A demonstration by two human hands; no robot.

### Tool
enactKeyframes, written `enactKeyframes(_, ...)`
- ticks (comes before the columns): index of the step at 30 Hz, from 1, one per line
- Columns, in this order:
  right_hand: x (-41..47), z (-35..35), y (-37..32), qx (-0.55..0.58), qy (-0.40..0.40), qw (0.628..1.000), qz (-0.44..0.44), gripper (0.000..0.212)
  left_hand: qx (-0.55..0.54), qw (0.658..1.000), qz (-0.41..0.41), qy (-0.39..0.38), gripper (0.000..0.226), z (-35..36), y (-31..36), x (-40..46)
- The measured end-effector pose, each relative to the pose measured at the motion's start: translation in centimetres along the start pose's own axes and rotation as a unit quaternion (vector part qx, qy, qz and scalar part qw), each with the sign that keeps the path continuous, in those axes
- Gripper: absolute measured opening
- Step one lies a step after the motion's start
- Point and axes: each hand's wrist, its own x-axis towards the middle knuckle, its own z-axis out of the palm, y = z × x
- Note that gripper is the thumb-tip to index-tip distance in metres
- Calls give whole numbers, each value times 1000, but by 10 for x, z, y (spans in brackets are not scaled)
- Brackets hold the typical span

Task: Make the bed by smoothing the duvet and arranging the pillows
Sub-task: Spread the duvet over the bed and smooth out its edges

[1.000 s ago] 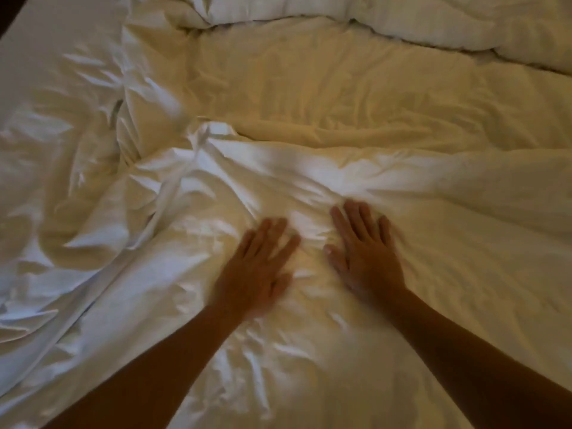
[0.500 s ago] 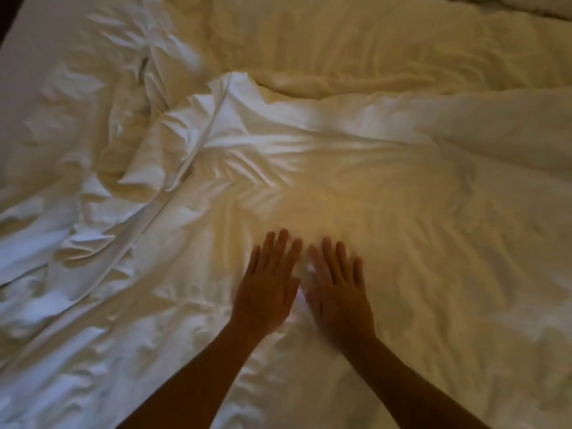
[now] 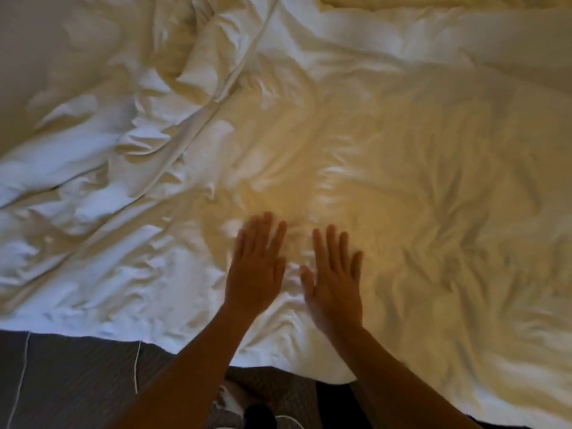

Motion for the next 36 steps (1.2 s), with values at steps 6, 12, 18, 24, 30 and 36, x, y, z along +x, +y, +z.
enactKeyframes(6, -56, 35, 28, -76, -11, 996, 33, 68, 71, 997, 16, -21, 63, 2, -106, -92)
enactKeyframes(12, -104, 22, 15, -43, -20, 967, 249, 69, 40, 991, -88, -94, 64, -36, -166, -158)
enactKeyframes(18, -94, -5, -119, 96, 12, 978, 187, 64, -71, 988, -107, -90, 62, -101, -162, -160)
enactKeyframes(24, -45, -23, -200, 179, 53, 975, 118, 60, -100, 984, -144, -38, 51, -163, -208, -111)
enactKeyframes(30, 24, -32, -246, 206, 90, 972, 73, 60, -59, 989, -136, -2, 51, -204, -256, -41)
enactKeyframes(36, 108, -34, -275, 210, 108, 970, 54, 60, -45, 993, -110, 14, 67, -224, -299, 59)
